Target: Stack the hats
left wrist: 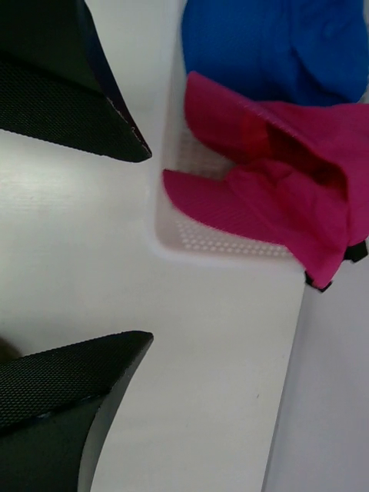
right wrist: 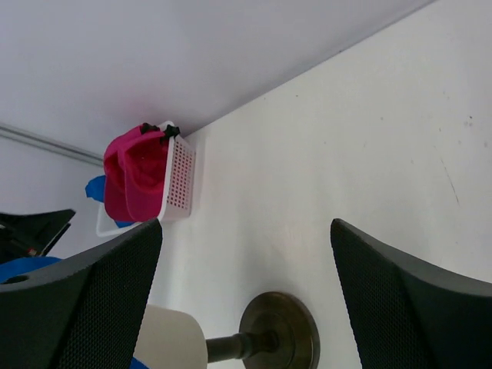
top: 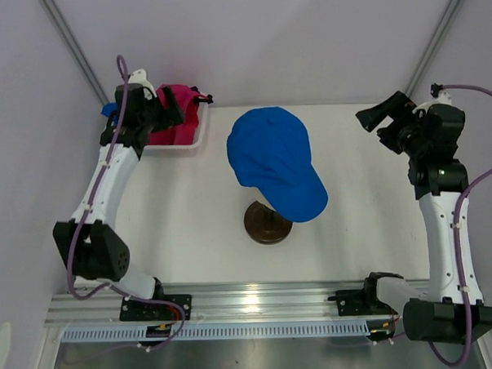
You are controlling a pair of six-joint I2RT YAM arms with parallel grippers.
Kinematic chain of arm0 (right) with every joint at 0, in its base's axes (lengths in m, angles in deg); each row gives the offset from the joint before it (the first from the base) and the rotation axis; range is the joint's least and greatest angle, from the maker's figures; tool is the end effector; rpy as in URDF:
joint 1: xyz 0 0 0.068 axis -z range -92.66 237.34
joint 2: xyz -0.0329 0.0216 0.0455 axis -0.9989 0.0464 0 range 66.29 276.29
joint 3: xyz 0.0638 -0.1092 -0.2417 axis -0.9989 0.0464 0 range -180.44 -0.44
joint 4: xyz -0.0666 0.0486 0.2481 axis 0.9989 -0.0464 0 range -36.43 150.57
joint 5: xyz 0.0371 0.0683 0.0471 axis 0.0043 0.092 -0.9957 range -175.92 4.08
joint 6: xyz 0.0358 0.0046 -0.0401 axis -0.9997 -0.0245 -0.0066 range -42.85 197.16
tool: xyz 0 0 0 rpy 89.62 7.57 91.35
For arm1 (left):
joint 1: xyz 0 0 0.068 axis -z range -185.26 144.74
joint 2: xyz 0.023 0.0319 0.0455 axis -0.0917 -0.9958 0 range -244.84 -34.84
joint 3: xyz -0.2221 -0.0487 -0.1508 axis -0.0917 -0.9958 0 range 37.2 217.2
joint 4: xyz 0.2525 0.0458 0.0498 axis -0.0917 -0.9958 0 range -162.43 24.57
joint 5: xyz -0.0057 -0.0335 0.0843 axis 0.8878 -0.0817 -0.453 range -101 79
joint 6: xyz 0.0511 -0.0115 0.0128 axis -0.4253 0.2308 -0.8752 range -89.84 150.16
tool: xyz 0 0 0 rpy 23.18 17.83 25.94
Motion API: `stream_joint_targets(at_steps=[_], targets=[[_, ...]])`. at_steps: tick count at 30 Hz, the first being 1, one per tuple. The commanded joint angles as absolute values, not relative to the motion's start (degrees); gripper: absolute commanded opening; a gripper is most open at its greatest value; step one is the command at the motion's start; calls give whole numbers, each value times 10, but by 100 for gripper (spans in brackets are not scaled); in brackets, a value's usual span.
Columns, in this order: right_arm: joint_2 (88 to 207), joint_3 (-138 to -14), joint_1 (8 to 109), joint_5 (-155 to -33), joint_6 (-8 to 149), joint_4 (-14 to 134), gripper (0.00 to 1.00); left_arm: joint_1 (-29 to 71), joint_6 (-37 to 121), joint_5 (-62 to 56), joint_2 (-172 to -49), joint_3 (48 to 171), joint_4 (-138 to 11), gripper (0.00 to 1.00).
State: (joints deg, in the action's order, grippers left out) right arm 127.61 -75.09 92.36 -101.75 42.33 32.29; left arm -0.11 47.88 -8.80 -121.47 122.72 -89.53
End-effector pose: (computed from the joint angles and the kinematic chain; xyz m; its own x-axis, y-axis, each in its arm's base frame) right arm 0.2225 -0.0098 0.4320 -0.3127 0.5790 -0.7529 0.0003 0.7928 0.6095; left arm 0.3481 -0.0328 0.3856 -0.4420 -0.2655 -0.8568 -0.0107 0.9567 -0.2910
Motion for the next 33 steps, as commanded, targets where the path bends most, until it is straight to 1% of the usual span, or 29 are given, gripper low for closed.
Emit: stream_joint_targets(at_steps=[1,3,5,8,11,13,14,16,17,20,24,28,31,33], targets=[[1303,-785,945,-1097,452,394,94,-21,412,-125,-1282,1289,-852,92],[1325,-788,947,-1098,455,403,94,-33,359,-128,-1302,1286,-809,91],[1338,-793,948,-1104,457,408,95,-50,329,-116,-1332,1304,-800,90],[1362,-795,948,-1101,457,416,96,-76,259,-82,-1375,1336,-815,89],[1377,-796,949,-1093,458,430,98,-89,208,-77,-1427,1414,-858,88],[1384,-799,949,-1086,455,437,98,-100,201,-70,-1451,1428,-865,85],[1386,-800,950,-1086,453,446,98,-104,195,-70,-1476,1442,-869,82],[1392,-808,950,-1089,445,454,98,-107,178,-73,-1501,1461,-879,79],[1396,-813,950,-1089,441,454,98,-110,172,-69,-1512,1473,-893,75],[1408,-835,949,-1096,423,455,98,-110,162,-43,-1534,1479,-907,73],[1428,-874,947,-1099,416,438,99,-111,170,-10,-1537,1464,-893,72],[1433,-898,944,-1084,427,420,99,-111,172,2,-1557,1480,-892,70],[1431,-905,942,-1081,426,412,99,-111,180,8,-1564,1498,-911,70],[1431,-904,941,-1074,429,409,100,-111,193,-2,-1549,1487,-907,72]])
